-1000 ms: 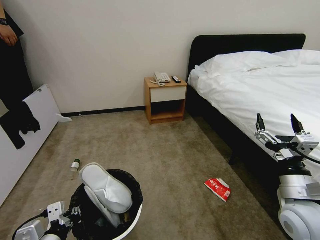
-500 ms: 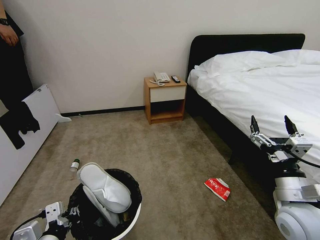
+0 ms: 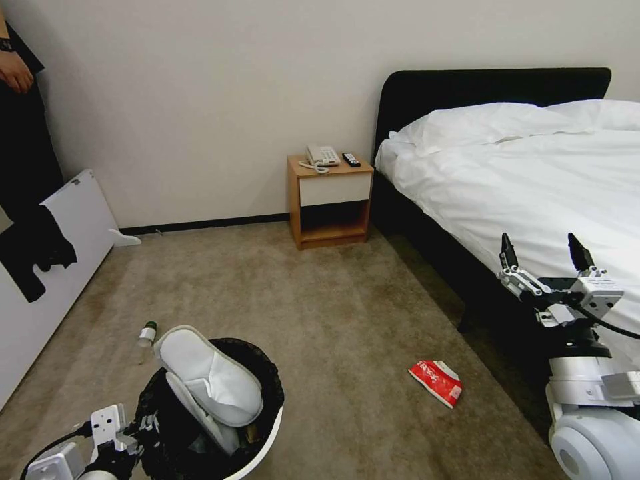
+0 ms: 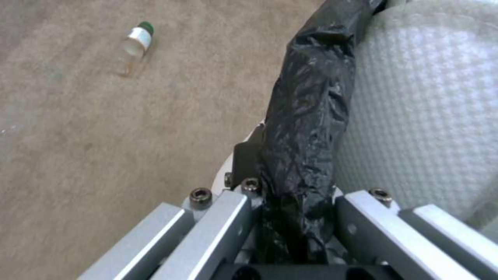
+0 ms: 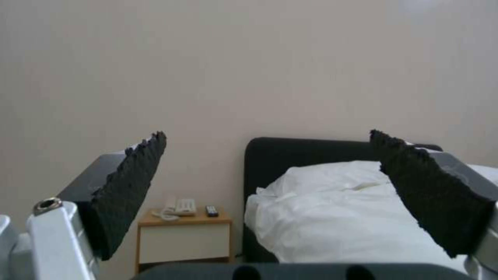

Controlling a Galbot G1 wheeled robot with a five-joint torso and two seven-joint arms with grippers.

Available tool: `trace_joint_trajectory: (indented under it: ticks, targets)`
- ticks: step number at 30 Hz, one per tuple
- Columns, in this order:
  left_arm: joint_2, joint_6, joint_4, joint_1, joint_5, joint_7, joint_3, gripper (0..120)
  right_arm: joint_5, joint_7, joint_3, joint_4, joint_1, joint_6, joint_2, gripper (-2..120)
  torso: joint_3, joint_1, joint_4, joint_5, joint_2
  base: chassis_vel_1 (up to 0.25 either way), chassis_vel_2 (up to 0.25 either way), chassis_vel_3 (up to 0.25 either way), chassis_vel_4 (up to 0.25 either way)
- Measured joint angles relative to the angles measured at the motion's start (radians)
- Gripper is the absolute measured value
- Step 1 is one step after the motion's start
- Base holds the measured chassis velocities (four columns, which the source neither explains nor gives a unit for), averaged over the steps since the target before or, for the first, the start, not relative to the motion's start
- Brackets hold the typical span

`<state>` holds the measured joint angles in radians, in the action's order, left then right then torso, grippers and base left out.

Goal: Pick up the trash bin, then pick up the garbage from the floor and place it into the trash bin.

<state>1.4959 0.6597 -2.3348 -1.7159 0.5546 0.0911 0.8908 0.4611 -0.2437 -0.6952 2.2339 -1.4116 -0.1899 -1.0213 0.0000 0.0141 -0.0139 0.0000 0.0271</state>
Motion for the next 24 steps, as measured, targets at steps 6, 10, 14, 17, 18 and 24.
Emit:
trace_joint_trajectory:
  ticks: [6, 10, 14, 17, 18, 24]
  targets:
    - [-0.001, -0.001, 0.003, 0.002, 0.000, 0.000, 0.000, 2, -0.006, 0.002, 0.001, -0.007, 0.002, -0.005, -0.001, 100, 0.000, 0.000, 0.0000, 0.0001, 0.000, -0.116, 0.108, 0.126, -0.110]
    - [-0.001, -0.001, 0.005, 0.003, 0.000, 0.000, 0.000, 2, -0.007, 0.003, 0.002, -0.008, 0.002, -0.007, 0.000, 100, 0.000, 0.000, 0.0000, 0.0000, 0.000, -0.075, 0.083, 0.084, -0.085]
    - [-0.002, -0.001, 0.007, 0.005, 0.001, 0.000, 0.001, 2, -0.008, 0.004, 0.008, -0.013, 0.006, -0.008, -0.001, 100, 0.000, 0.000, 0.0000, 0.0000, 0.000, -0.079, 0.066, 0.076, -0.083]
    - [-0.003, -0.002, 0.009, 0.006, 0.002, 0.000, 0.002, 2, -0.009, 0.002, 0.013, -0.018, 0.008, -0.013, -0.001, 100, 0.000, 0.000, -0.0001, 0.0002, 0.000, -0.078, 0.078, 0.072, -0.090]
    - [-0.003, -0.003, 0.010, 0.006, 0.002, 0.000, 0.002, 2, -0.011, 0.002, 0.014, -0.020, 0.009, -0.015, 0.000, 100, 0.000, 0.000, 0.0000, 0.0001, 0.000, -0.082, 0.076, 0.071, -0.054]
    - [-0.005, -0.003, 0.015, 0.009, 0.003, 0.001, 0.003, 2, -0.016, 0.000, 0.018, -0.029, 0.012, -0.022, 0.004, 100, 0.000, 0.000, 0.0000, 0.0000, 0.000, -0.027, 0.031, 0.022, -0.015]
